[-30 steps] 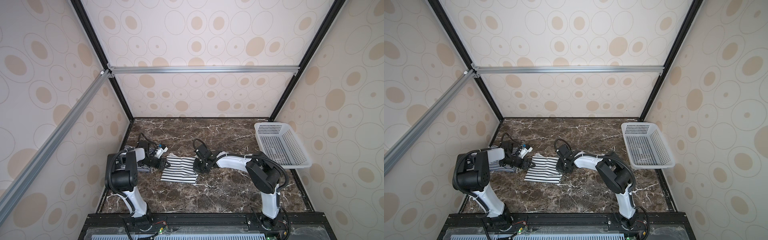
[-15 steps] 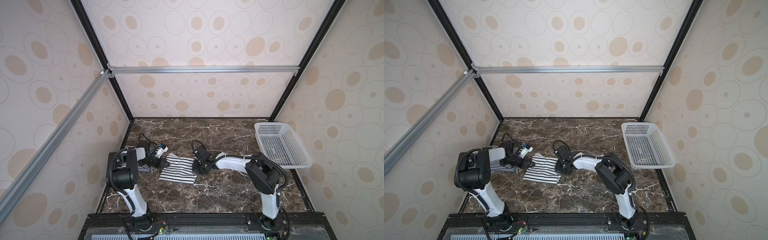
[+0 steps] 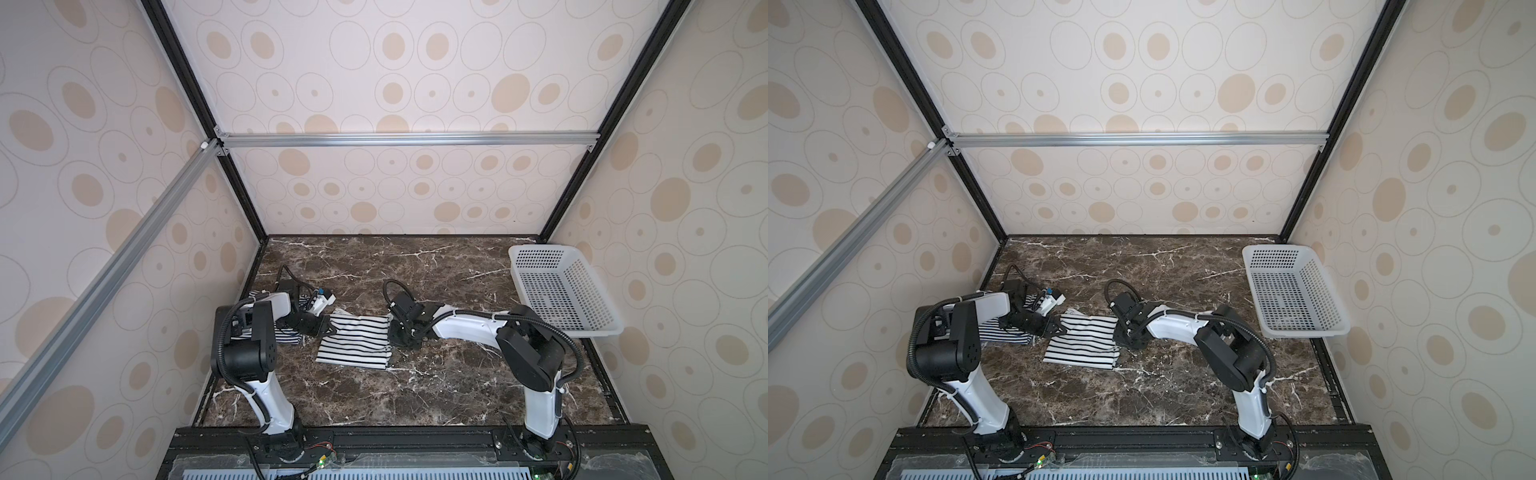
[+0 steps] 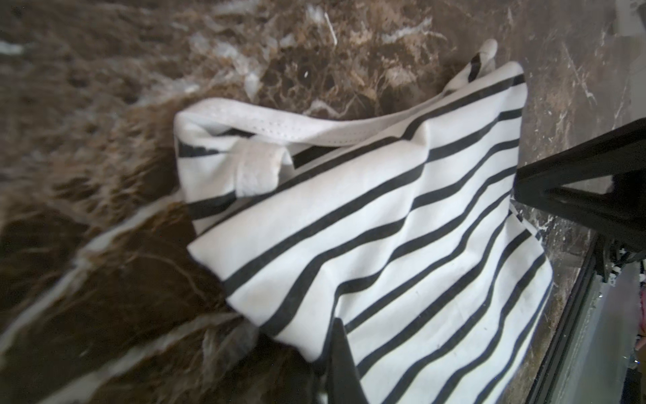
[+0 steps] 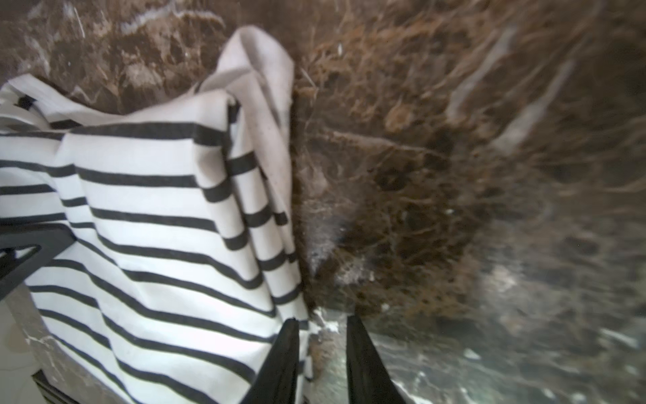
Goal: Fold and stack tank tops
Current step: Pick up the tank top from the center of the table.
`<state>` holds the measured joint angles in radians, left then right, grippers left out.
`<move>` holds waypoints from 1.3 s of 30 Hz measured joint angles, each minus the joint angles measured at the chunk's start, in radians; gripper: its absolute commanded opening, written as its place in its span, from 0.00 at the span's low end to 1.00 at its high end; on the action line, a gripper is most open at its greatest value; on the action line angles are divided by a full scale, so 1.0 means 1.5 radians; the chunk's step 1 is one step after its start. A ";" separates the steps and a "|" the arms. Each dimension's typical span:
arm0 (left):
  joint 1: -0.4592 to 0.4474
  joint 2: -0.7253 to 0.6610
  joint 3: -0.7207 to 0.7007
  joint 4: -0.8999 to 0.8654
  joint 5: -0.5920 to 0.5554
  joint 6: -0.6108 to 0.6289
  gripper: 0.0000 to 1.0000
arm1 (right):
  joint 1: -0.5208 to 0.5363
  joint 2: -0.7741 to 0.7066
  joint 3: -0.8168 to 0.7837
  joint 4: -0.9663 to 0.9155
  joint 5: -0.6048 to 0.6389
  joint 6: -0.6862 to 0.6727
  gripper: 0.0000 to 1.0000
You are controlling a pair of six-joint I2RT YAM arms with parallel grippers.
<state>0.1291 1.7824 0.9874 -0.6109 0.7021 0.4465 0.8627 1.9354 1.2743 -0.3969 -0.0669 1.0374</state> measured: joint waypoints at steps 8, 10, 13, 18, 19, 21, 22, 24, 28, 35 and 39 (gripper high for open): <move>0.005 -0.070 0.032 -0.049 -0.086 0.018 0.00 | -0.032 -0.024 -0.019 -0.009 0.020 -0.022 0.26; 0.009 -0.088 0.041 -0.059 -0.105 0.024 0.00 | -0.034 -0.024 -0.023 -0.009 0.020 -0.023 0.26; 0.014 -0.111 0.056 -0.073 -0.132 0.032 0.00 | -0.034 -0.024 -0.023 -0.002 0.015 -0.023 0.26; 0.031 -0.140 0.090 -0.095 -0.175 0.047 0.00 | -0.034 -0.018 -0.023 0.012 0.008 -0.024 0.26; 0.035 -0.141 0.097 -0.098 -0.180 0.050 0.00 | -0.034 -0.015 -0.023 0.015 0.007 -0.024 0.26; 0.046 -0.143 0.116 -0.110 -0.190 0.057 0.00 | -0.034 -0.011 -0.023 0.016 0.006 -0.024 0.26; 0.051 -0.143 0.123 -0.114 -0.194 0.061 0.00 | -0.034 -0.010 -0.023 0.016 0.005 -0.025 0.26; 0.062 -0.143 0.143 -0.126 -0.204 0.068 0.00 | -0.034 -0.007 -0.023 0.017 0.004 -0.026 0.26; 0.079 -0.143 0.179 -0.147 -0.213 0.083 0.00 | -0.034 -0.004 -0.023 0.020 -0.001 -0.027 0.25; 0.100 -0.143 0.245 -0.190 -0.222 0.106 0.00 | -0.034 0.000 -0.023 0.031 -0.006 -0.027 0.25; 0.105 -0.145 0.263 -0.208 -0.231 0.120 0.00 | -0.034 0.004 -0.022 0.036 -0.008 -0.027 0.24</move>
<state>0.2871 1.5650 1.3819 -0.9234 0.3557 0.6258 0.8124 1.9411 1.2415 -0.3431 -0.0788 0.9974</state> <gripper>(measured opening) 0.055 0.246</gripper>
